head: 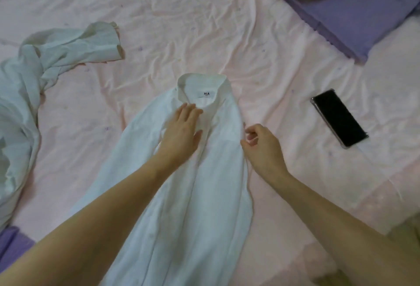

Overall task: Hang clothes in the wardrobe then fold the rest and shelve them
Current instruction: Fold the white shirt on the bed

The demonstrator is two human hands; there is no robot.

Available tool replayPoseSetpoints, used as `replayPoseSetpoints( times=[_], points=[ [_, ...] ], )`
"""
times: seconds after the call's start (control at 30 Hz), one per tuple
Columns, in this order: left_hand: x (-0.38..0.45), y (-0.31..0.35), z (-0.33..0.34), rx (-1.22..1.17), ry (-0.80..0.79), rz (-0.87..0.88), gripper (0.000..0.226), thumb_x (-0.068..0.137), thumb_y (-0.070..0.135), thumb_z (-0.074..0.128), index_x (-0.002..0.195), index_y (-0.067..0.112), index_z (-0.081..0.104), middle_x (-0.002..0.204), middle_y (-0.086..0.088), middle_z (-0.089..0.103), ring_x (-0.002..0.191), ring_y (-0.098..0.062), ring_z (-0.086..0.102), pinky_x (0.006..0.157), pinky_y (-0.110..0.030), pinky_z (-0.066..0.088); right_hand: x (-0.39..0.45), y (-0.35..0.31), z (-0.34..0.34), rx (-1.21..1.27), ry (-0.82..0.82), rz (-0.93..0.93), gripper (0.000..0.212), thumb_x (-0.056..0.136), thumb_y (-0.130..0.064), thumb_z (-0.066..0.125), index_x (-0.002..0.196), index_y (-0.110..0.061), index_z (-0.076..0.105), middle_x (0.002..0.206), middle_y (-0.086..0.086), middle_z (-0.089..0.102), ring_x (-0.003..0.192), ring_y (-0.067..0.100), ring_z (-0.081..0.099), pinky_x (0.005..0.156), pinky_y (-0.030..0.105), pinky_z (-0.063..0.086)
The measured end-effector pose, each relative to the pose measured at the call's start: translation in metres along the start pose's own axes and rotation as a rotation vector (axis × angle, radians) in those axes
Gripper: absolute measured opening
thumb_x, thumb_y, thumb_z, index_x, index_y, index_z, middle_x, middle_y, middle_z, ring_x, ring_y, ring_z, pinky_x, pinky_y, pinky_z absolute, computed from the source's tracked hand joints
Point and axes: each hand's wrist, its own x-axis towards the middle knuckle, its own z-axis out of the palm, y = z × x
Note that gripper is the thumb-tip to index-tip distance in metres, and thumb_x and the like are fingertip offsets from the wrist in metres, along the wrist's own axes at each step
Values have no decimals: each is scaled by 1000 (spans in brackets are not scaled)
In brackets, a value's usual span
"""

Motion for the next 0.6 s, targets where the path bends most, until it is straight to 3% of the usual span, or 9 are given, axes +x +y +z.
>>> replayPoseSetpoints(
  times=[0.1, 0.13, 0.2, 0.27, 0.33, 0.47, 0.6],
  points=[
    [-35, 29, 1, 68, -35, 168, 28, 81, 12, 71, 108, 8, 66, 107, -10, 63, 102, -35, 58, 82, -41, 51, -47, 15, -1, -129, -406, 352, 34, 84, -42, 68, 93, -12, 56, 82, -1, 59, 75, 17, 57, 61, 28, 43],
    [-50, 43, 0, 69, -93, 168, 24, 85, 16, 68, 108, 11, 66, 105, -7, 63, 100, -31, 58, 78, -40, 51, -66, 18, 1, -145, -539, 422, 34, 82, -43, 70, 91, -12, 58, 82, -2, 59, 70, 15, 55, 56, 24, 41],
    [-69, 65, 0, 28, -272, 39, 25, 95, 30, 55, 116, 16, 61, 110, -2, 60, 103, -24, 56, 78, -35, 47, -92, 24, 9, -37, -602, 515, 32, 84, -27, 71, 106, -5, 64, 95, 5, 65, 75, 18, 61, 61, 26, 50],
    [-91, 83, 2, -49, -458, -156, 36, 97, 44, 46, 120, 19, 58, 115, 0, 59, 106, -22, 57, 81, -34, 45, -119, 28, 16, 250, -416, 612, 22, 90, -13, 59, 110, -3, 60, 107, 11, 65, 88, 24, 63, 77, 36, 55],
    [-104, 92, 6, -181, -508, -331, 48, 94, 56, 45, 120, 18, 58, 116, -1, 62, 103, -23, 60, 85, -34, 47, -132, 24, 17, 453, -160, 648, 11, 96, -13, 49, 105, -8, 53, 105, 11, 60, 90, 25, 59, 79, 39, 51],
    [-118, 115, 12, -533, -539, -607, 73, 83, 72, 47, 124, 12, 49, 111, -8, 61, 90, -29, 67, 83, -44, 56, -153, 28, 4, 174, 197, 421, 16, 99, -14, 43, 100, -2, 54, 92, 9, 54, 84, 20, 49, 68, 28, 32],
    [-124, 141, 25, -512, -509, -662, 93, 74, 74, 58, 135, 8, 36, 130, -16, 49, 107, -33, 59, 82, -37, 54, -173, 38, -21, 136, 290, 292, 15, 100, -20, 45, 90, -10, 46, 77, 0, 50, 77, 21, 48, 62, 26, 26]
  ],
)
